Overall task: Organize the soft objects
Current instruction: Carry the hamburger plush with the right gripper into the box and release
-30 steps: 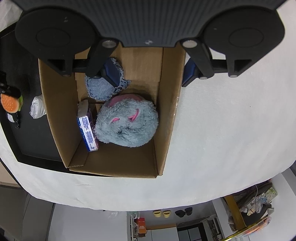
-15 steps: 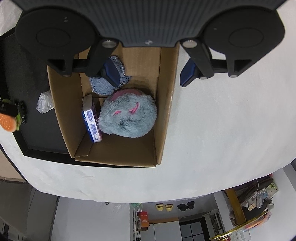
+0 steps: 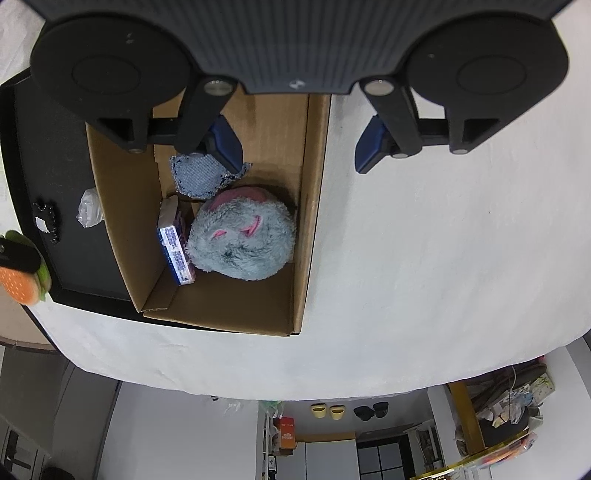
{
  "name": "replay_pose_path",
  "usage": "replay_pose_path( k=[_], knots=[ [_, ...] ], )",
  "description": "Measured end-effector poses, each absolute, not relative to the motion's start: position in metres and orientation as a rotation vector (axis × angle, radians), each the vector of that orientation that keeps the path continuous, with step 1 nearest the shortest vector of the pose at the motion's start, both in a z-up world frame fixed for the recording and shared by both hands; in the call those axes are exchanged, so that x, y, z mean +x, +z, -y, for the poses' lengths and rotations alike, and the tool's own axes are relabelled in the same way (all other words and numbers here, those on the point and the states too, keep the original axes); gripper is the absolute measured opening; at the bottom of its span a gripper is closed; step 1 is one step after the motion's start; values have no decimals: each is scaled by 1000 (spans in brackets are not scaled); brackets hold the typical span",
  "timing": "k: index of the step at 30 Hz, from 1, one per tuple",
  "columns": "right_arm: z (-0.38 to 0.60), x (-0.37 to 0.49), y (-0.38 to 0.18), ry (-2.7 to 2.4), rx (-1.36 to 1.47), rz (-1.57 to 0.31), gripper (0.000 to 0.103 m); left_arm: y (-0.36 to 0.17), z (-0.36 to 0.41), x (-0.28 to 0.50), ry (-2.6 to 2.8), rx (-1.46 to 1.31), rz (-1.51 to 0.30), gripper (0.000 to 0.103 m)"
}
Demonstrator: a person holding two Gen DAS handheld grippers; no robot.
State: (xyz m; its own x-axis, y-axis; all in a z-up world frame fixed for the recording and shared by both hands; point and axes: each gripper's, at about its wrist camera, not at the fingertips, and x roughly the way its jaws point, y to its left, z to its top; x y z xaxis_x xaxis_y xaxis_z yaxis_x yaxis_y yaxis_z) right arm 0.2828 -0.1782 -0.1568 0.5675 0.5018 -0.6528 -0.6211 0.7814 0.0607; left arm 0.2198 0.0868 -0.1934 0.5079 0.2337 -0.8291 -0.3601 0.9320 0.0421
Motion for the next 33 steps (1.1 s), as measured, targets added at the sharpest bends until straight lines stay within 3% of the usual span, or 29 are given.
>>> replay_pose_path(
  k=[8, 13, 22, 33],
  knots=[
    [156, 272, -149, 698, -199, -695, 48, -197, -91, 214, 329, -174, -969, 45],
    [144, 269, -147, 719, -212, -698, 48, -202, -95, 213, 310, -197, -983, 28],
    [123, 260, -150, 795, -225, -733, 48, -207, -106, 210, 319, -221, -985, 9],
    [93, 256, -160, 884, -235, -795, 48, -209, -119, 207, 292, -266, -983, 9]
  ],
)
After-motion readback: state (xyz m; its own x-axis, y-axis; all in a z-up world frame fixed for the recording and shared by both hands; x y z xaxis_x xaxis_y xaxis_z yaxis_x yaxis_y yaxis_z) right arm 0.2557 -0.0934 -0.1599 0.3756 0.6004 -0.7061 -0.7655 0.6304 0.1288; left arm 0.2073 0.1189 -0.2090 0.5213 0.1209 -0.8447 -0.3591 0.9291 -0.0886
